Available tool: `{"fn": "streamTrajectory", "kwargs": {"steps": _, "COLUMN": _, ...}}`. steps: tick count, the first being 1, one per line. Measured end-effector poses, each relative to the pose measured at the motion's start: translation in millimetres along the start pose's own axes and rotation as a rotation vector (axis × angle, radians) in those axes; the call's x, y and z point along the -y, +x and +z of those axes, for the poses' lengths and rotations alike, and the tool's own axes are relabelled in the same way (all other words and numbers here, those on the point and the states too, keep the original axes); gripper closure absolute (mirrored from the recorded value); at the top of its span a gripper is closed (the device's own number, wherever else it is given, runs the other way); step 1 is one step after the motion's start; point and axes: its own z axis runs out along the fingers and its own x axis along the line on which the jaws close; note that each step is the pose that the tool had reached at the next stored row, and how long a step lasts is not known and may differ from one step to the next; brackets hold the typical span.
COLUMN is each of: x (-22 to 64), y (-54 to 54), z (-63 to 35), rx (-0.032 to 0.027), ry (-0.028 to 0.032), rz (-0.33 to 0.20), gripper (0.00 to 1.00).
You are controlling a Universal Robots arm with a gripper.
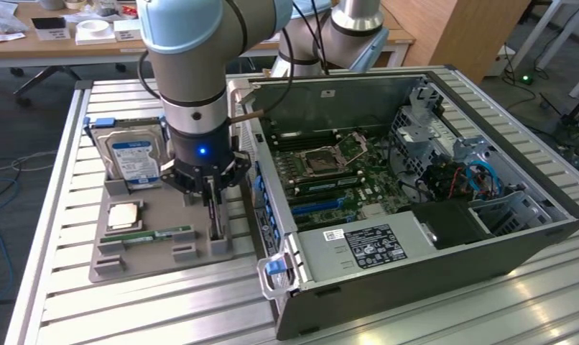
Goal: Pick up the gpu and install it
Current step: 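Pick up the gpu and move the gpu toward the slot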
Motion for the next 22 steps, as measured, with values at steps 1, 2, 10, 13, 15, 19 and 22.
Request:
{"fn": "streamTrajectory", "kwargs": {"steps": 1, "x": -0.1, "y": -0.1, "z": -1.2, "rx": 0.0000, "ry": 0.0001, "rz": 0.000, "gripper": 0.74}}
{"fn": "streamTrajectory", "kwargs": {"steps": 2, "x": -0.1, "y": -0.1, "z": -2.6, "rx": 0.0000, "ry": 0.0001, "rz": 0.000, "gripper": 0.74}}
{"fn": "streamTrajectory", "kwargs": {"steps": 10, "x": -0.9, "y": -0.8, "z": -23.1, "rx": 0.0000, "ry": 0.0000, "rz": 0.000, "gripper": 0.74}}
{"fn": "streamTrajectory", "kwargs": {"steps": 13, "x": -1.3, "y": -1.2, "z": -33.0, "rx": 0.0001, "ry": -0.0001, "rz": 0.000, "gripper": 0.74}}
{"fn": "streamTrajectory", "kwargs": {"steps": 15, "x": -1.6, "y": -1.4, "z": -40.2, "rx": 0.0000, "ry": 0.0000, "rz": 0.000, "gripper": 0.74}}
{"fn": "streamTrajectory", "kwargs": {"steps": 19, "x": -2.2, "y": -1.9, "z": -55.2, "rx": 0.0001, "ry": 0.0000, "rz": 0.000, "gripper": 0.74}}
{"fn": "streamTrajectory", "kwargs": {"steps": 22, "x": -2.7, "y": -2.3, "z": -66.8, "rx": 0.0000, "ry": 0.0001, "rz": 0.000, "gripper": 0.74}}
